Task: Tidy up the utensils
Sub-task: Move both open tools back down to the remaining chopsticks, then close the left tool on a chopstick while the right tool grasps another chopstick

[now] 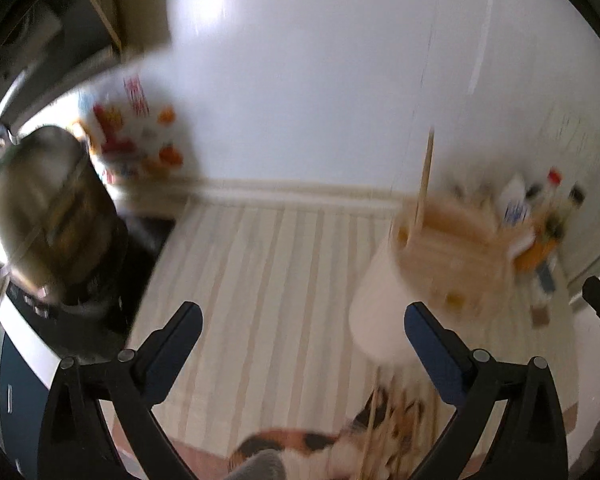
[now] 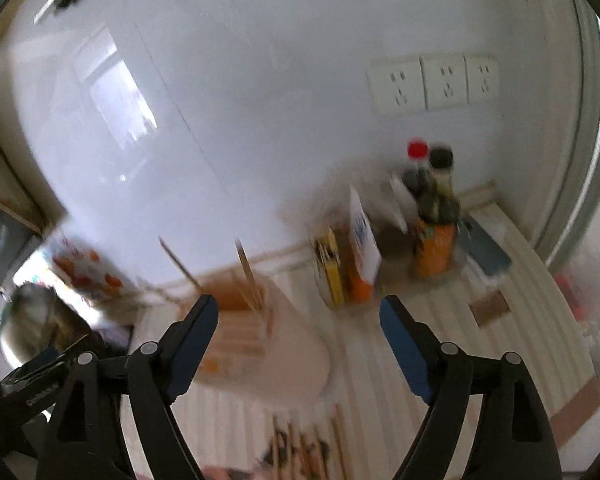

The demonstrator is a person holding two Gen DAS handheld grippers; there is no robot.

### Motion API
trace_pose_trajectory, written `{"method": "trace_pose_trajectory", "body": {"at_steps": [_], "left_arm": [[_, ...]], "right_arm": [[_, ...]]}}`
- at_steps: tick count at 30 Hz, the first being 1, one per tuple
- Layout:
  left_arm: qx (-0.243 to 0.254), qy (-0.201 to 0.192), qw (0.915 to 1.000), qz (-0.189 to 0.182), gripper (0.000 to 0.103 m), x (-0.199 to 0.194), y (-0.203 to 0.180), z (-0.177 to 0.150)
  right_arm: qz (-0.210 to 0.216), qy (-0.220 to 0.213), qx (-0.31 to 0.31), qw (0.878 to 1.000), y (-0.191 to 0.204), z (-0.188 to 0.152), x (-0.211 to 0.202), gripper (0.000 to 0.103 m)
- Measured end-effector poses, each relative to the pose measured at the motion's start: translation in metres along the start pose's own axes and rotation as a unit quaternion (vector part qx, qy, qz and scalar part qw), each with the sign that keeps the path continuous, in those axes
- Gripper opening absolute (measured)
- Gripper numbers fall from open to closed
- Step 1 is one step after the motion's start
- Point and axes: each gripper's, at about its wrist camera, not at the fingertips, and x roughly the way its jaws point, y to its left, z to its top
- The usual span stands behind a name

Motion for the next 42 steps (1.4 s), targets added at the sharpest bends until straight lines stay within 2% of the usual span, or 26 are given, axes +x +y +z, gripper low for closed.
{"method": "trace_pose_trajectory", "body": {"at_steps": [5, 7, 8, 9, 10, 12, 14, 19, 21, 22, 23, 28, 32, 35, 38, 39, 42], "left_arm": [[0.024, 0.075, 0.9969, 0.002, 0.103, 0.05, -0.011, -0.055], [0.031, 0.109, 0.9935, -0.01, 0.101, 0.07, -0.018, -0.074], [0.036, 0.132, 0.9904, -0.023, 0.093, 0.082, -0.023, -0.085], [0.041, 0.152, 0.9869, -0.033, 0.077, 0.093, -0.028, -0.094], [0.046, 0.172, 0.9832, -0.041, 0.07, 0.103, -0.033, -0.103], [0.053, 0.212, 0.9739, -0.061, 0.043, 0.123, -0.045, -0.121], [0.057, 0.236, 0.9672, -0.075, 0.035, 0.137, -0.054, -0.136], [0.089, 0.262, 0.9581, -0.073, 0.034, 0.159, -0.079, -0.154], [0.103, 0.266, 0.9564, -0.062, 0.023, 0.165, -0.086, -0.159], [0.109, 0.256, 0.9588, -0.055, 0.017, 0.164, -0.088, -0.158], [0.117, 0.251, 0.9595, -0.05, 0.005, 0.163, -0.09, -0.159], [0.094, 0.254, 0.9617, -0.04, 0.005, 0.166, -0.076, -0.159], [0.055, 0.268, 0.9608, -0.045, 0.005, 0.166, -0.052, -0.159], [0.037, 0.274, 0.9598, -0.048, 0.005, 0.166, -0.038, -0.159], [0.027, 0.276, 0.9596, -0.05, 0.005, 0.165, -0.029, -0.16], [0.027, 0.276, 0.9596, -0.05, 0.005, 0.166, -0.022, -0.162], [0.028, 0.275, 0.9598, -0.046, 0.005, 0.166, -0.021, -0.162]], "right_arm": [[-0.021, 0.083, 0.002, 0.996, -0.026, -0.052, 0.032, 0.082], [-0.027, 0.115, 0.007, 0.993, -0.036, -0.069, 0.046, 0.059], [-0.029, 0.135, 0.011, 0.99, -0.043, -0.08, 0.054, 0.052], [-0.03, 0.154, 0.017, 0.987, -0.05, -0.091, 0.063, 0.04], [-0.032, 0.169, 0.022, 0.985, -0.056, -0.1, 0.069, 0.036], [-0.039, 0.195, 0.029, 0.98, -0.068, -0.119, 0.081, 0.034], [-0.045, 0.215, 0.03, 0.975, -0.076, -0.134, 0.091, 0.034], [-0.056, 0.252, 0.035, 0.965, -0.093, -0.159, 0.106, 0.034], [-0.057, 0.259, 0.034, 0.964, -0.093, -0.163, 0.11, 0.034], [-0.054, 0.263, 0.033, 0.963, -0.093, -0.164, 0.113, 0.034], [-0.05, 0.269, 0.032, 0.961, -0.092, -0.165, 0.115, 0.034], [-0.025, 0.307, 0.042, 0.95, -0.086, -0.172, 0.136, 0.034], [-0.014, 0.326, 0.025, 0.945, -0.074, -0.178, 0.153, 0.034], [-0.027, 0.342, 0.003, 0.939, -0.066, -0.185, 0.167, 0.033], [-0.052, 0.334, -0.028, 0.941, -0.06, -0.188, 0.17, 0.018], [-0.062, 0.334, -0.038, 0.94, -0.059, -0.189, 0.171, 0.009], [-0.08, 0.332, -0.066, 0.937, -0.056, -0.192, 0.169, 0.007]]}}
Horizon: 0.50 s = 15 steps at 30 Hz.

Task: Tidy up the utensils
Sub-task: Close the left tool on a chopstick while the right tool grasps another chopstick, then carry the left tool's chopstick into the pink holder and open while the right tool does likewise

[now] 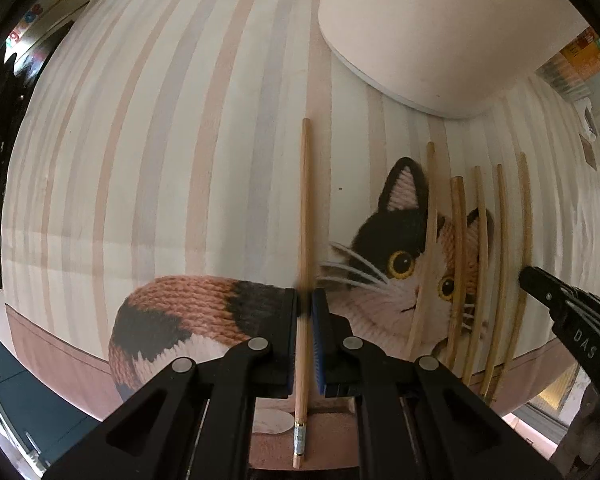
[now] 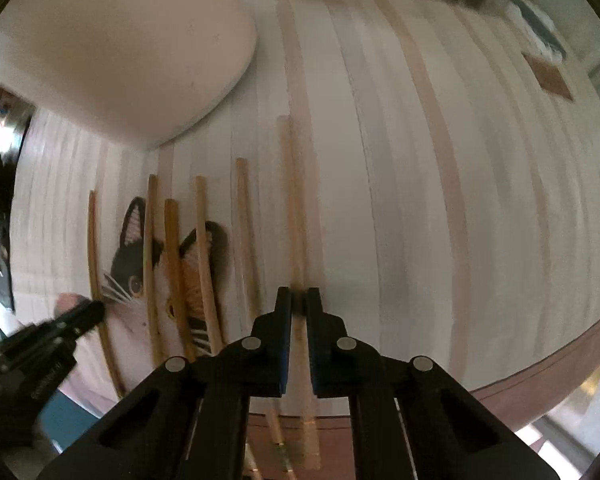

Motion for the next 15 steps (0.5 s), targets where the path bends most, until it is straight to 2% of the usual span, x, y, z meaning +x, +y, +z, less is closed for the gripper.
{"method": "trace_pose_trajectory", "body": {"at_steps": [2, 15], "left_arm": [[0.0, -0.001, 1.0, 0.0, 0.005, 0.002, -0.003, 0.0], [0.024, -0.002, 0.9996, 0.015, 0.008, 0.008, -0.021, -0.01]], "right_arm": [[-0.024, 0.004, -0.007, 1.0, 0.0, -0.004, 0.001, 0.007], [-0.031, 0.028, -0.001, 0.999, -0.016, -0.036, 0.002, 0.007]]}}
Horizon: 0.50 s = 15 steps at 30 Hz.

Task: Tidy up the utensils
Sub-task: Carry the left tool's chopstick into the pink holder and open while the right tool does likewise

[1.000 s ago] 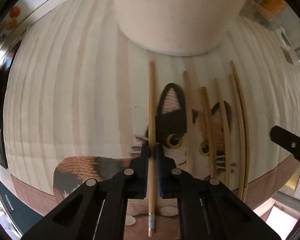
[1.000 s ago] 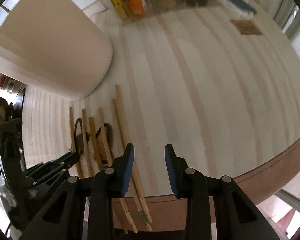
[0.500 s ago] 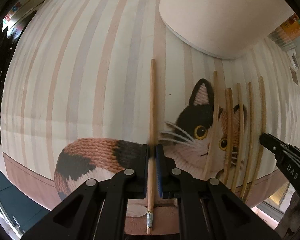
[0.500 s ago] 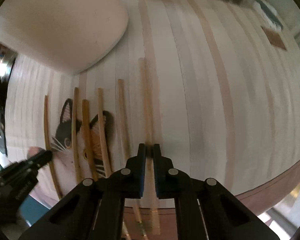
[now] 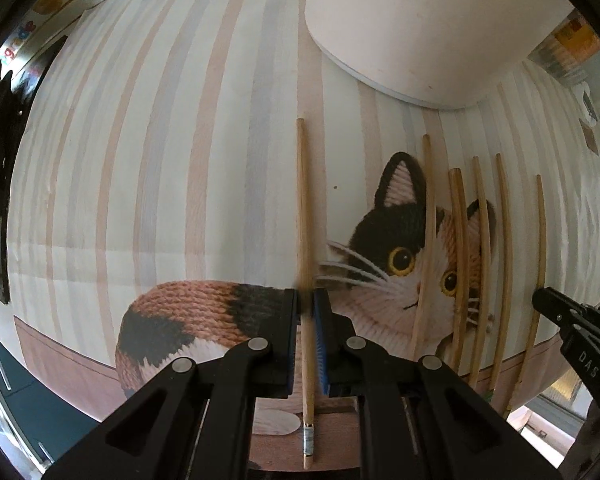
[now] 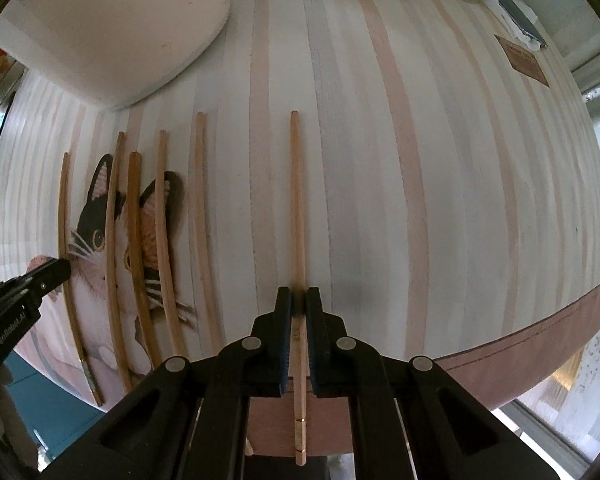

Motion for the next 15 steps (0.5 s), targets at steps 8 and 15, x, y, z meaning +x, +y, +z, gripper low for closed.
{"method": "trace_pose_trajectory", "body": {"at_steps": [8, 15], "left_arm": [[0.004, 0.004, 1.0, -0.002, 0.009, -0.001, -0.01, 0.011], [0.016, -0.002, 0.9999, 0.003, 0.005, 0.0, -0.009, 0.014]], "right_arm": [[0.001, 0.01, -0.005, 1.0, -0.005, 0.019, -0.005, 0.008], [-0.012, 0.012, -0.018, 1.0, 0.006, 0.024, -0.004, 0.008]]}}
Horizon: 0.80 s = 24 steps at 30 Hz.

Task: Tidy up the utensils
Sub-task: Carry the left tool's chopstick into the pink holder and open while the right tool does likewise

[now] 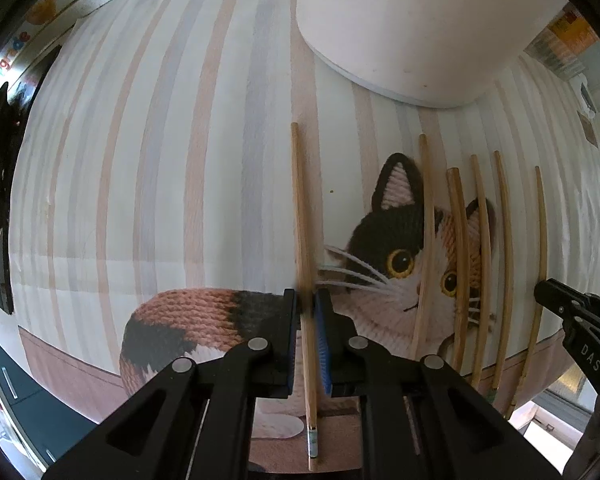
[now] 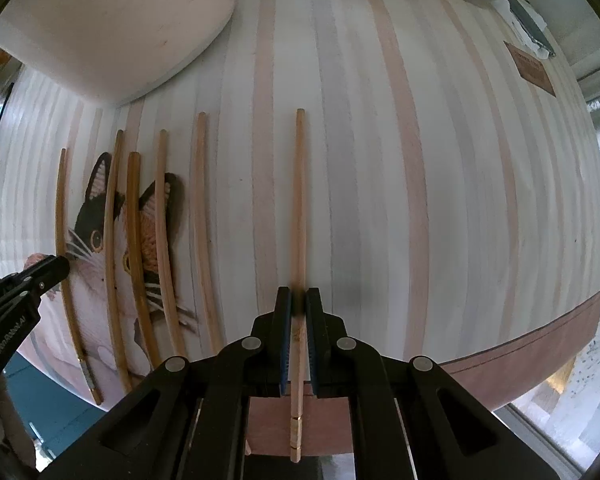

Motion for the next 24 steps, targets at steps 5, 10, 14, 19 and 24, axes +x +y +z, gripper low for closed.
{"method": "trace_pose_trajectory", "body": {"at_steps": [5, 10, 14, 19, 24], "left_arm": [[-0.013, -0.015, 0.9998, 0.009, 0.004, -0.006, 0.003, 0.0], [-0.017, -0.063, 0.9976, 0.023, 0.004, -0.038, 0.012, 0.004], [-0.011, -0.098, 0.9948, 0.023, 0.004, -0.07, 0.015, 0.007], [-0.01, -0.144, 0.9895, 0.008, 0.004, -0.11, 0.019, 0.008], [-0.022, -0.193, 0.9809, -0.002, 0.004, -0.152, 0.026, 0.008]], "right_arm": [[0.003, -0.011, 0.012, 1.0, 0.004, -0.002, 0.0, 0.007], [0.018, -0.045, 0.053, 0.997, -0.01, -0.005, -0.016, 0.007], [0.024, -0.091, 0.068, 0.993, -0.015, -0.005, -0.045, 0.007], [0.016, -0.148, 0.069, 0.986, -0.012, -0.005, -0.081, 0.007], [0.013, -0.201, 0.066, 0.977, -0.009, -0.005, -0.116, 0.007]]}}
